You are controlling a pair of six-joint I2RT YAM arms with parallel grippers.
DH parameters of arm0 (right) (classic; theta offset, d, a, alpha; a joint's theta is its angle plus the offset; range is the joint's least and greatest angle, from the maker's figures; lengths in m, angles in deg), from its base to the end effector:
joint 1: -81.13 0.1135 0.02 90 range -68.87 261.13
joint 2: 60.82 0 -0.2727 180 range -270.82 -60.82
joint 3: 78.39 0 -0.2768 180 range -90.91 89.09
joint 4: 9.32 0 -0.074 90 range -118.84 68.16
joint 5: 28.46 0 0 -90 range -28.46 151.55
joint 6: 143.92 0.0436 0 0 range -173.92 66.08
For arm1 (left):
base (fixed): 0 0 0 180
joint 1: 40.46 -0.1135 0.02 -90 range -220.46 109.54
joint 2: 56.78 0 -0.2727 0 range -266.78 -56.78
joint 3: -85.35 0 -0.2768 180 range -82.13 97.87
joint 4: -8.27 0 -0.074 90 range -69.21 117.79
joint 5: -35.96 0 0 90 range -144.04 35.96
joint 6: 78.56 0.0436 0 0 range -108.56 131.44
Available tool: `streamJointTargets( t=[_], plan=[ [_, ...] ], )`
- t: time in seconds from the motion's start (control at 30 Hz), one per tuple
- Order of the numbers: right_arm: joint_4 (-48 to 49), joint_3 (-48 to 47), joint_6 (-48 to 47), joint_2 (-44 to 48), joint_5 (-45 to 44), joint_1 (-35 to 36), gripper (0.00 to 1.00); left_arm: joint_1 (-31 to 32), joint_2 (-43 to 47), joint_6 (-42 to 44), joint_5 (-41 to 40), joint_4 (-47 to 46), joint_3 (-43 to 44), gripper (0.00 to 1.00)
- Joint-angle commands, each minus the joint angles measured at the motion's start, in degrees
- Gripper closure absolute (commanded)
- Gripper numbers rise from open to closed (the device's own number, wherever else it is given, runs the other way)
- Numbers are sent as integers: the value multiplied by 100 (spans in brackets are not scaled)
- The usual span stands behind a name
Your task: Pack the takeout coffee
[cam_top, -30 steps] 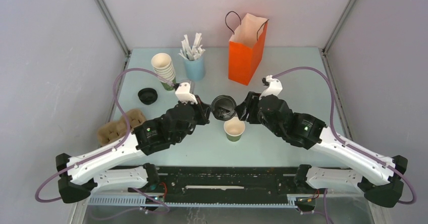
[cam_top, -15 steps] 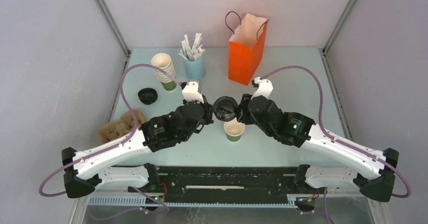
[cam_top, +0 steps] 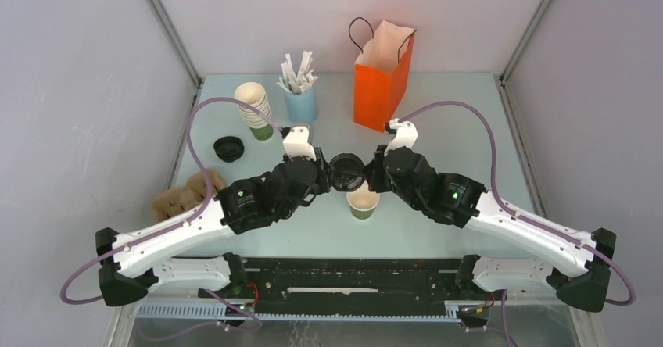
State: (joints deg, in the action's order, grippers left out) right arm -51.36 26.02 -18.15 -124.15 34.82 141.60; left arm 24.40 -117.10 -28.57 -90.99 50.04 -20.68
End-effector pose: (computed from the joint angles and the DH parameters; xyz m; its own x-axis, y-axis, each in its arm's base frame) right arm 0.1482 0.2219 0.3599 -0.5405 0.1052 -0.8348 -0.3314 0.8853 0.3261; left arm 0.1299 -0.2151 0.3644 -0.4737 -0.2000 -0.8577 0.2529 0.9020 -0.3500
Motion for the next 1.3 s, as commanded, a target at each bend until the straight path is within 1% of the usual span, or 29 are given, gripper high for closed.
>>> streamJointTargets(
  t=[0.0, 0.13, 0.23, 0.33, 0.47, 0.57, 0.63, 0.7, 0.77, 0.83, 0.9, 0.93, 0.97, 1.03, 1.1, 1.13, 1.17, 1.27],
  plan=[
    [242, -191, -138, 81, 18, 55, 100, 27, -49, 19, -216, 374, 535, 63],
    [182, -195, -154, 84, 15, 55, 100, 27, -270, 35, -328, 712, 736, 61],
    [155, -198, -163, 67, 41, 55, 100, 27, -462, 82, -374, 860, 925, 61],
    [122, -192, -160, 73, 31, 53, 100, 27, -639, 115, -341, 971, 1088, 67],
    [121, -196, -166, 97, 51, 62, 100, 27, -858, 116, -300, 1146, 1260, 72],
    [126, -197, -187, 106, 108, 72, 100, 27, -911, 101, -306, 1192, 1290, 79],
    [139, -199, -217, 126, 175, 79, 99, 18, -906, 94, -316, 1211, 1297, 90],
    [146, -197, -347, 190, 338, 80, 83, -15, -876, 90, -290, 1223, 1294, 99],
    [129, -196, -512, 319, 521, 79, 63, -116, -797, 82, -124, 1218, 1242, 100],
    [114, -194, -761, 539, 779, 79, 45, -398, -550, 43, 453, 1038, 1024, 100],
    [102, -203, -981, 819, 1138, 60, 31, -915, -133, -16, 1483, 525, 571, 100],
    [123, -193, -1045, 986, 1371, 16, 24, -1228, 110, -67, 2243, 136, 269, 100],
    [166, -190, -1049, 1153, 1681, -55, 21, -1718, 390, -187, 3036, -409, -104, 100],
    [453, -105, -879, 1527, 2444, -306, 15, -2363, 854, -564, 4491, -1496, -696, 100],
    [1010, 112, -562, 1803, 3196, -536, 12, -2869, 1134, -1093, 5608, -2417, -1044, 100],
    [1512, 255, -377, 1909, 3519, -660, 10, -3039, 1238, -1434, 6045, -2986, -1183, 100],
    [1906, 380, -162, 1988, 3822, -765, 9, -3147, 1301, -1786, 6504, -3848, -1302, 100],
    [3050, 643, 409, 2028, 4421, -1004, 7, -3225, 1243, -3092, 7132, -5716, -1511, 100]
  ],
)
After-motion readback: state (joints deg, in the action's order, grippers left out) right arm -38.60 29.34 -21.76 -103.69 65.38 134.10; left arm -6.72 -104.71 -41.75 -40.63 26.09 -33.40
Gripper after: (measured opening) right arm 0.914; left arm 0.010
